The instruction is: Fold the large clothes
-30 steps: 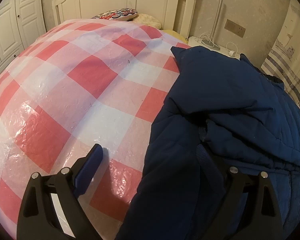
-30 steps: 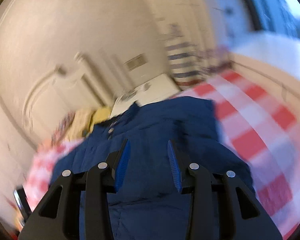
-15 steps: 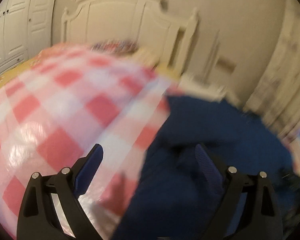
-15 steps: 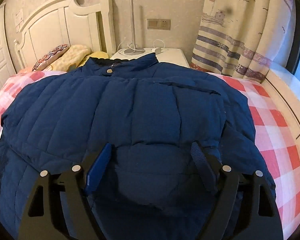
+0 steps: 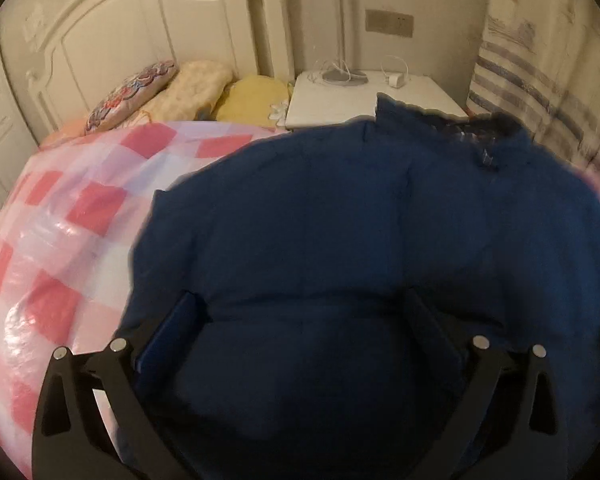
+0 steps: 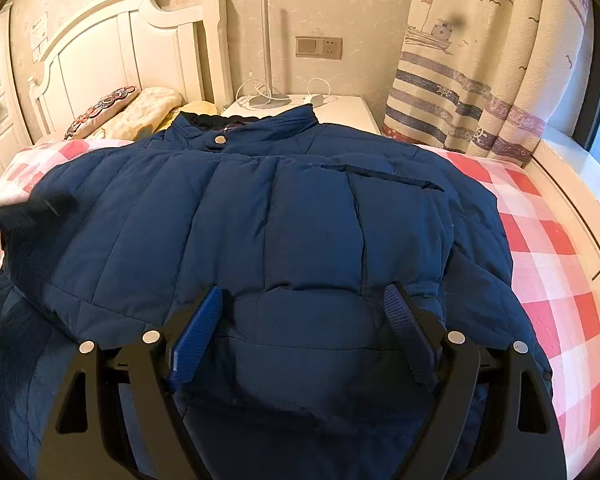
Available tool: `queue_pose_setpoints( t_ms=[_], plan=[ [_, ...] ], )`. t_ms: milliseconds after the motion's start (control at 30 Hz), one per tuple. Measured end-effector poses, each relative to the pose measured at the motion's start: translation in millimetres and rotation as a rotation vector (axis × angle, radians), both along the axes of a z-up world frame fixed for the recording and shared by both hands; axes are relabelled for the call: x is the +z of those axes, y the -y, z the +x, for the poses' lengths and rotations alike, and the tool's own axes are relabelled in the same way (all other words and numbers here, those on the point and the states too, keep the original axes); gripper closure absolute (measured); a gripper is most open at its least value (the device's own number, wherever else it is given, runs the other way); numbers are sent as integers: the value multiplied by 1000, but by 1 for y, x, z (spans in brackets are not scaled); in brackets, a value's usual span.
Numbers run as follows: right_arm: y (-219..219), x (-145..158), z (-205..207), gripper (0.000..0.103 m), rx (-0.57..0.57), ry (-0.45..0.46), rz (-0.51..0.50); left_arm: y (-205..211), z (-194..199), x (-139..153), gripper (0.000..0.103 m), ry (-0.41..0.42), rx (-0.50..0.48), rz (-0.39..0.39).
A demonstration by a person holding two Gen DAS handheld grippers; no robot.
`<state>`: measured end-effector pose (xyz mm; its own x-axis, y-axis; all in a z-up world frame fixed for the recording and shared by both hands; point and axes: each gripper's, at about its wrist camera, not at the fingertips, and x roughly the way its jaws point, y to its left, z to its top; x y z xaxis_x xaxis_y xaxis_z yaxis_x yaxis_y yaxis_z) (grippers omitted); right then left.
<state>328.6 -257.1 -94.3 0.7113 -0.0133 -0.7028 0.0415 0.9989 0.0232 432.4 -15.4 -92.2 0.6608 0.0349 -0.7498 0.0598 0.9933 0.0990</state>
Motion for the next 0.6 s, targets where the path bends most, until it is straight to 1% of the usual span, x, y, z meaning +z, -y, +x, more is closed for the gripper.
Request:
queue_pose_setpoints(
  t_ms=[33, 100, 167, 233, 267, 333, 400, 467, 500, 533, 567, 600],
  plan=[
    [1, 0, 0, 18, 6, -2, 9, 1, -3, -1, 2, 18, 2, 3],
    [6, 2, 1, 13, 34, -19, 65, 0, -4, -2, 2, 16, -2, -1],
    [15, 10, 1, 14, 37, -34, 125, -1, -3, -3, 2, 10, -4, -16],
    [24, 24, 0, 18, 3, -1, 168, 0, -3, -3, 2, 13, -2, -6],
    [28, 37, 0, 18, -17, 45, 182, 0, -3, -3, 2, 15, 0, -1],
    [27, 50, 6, 18, -17, 98, 169, -2, -5, -2, 2, 17, 3, 1],
    [19, 51, 25, 19, 0, 85, 144, -3, -7, -1, 2, 18, 3, 1],
    [9, 40, 46, 20, 10, 40, 80, -3, -7, -1, 2, 20, 3, -1],
    [3, 24, 61, 20, 3, -15, 5, -3, -8, -1, 2, 20, 3, -2],
    [-1, 9, 69, 16, 12, -51, -31, -4, -7, -1, 2, 21, 2, -3],
    [-2, 0, 73, 14, 25, -51, -31, -4, -8, -1, 2, 21, 3, -5],
    [-1, 1, 73, 14, 21, -54, -24, -5, -8, -1, 2, 21, 3, -8]
  ],
)
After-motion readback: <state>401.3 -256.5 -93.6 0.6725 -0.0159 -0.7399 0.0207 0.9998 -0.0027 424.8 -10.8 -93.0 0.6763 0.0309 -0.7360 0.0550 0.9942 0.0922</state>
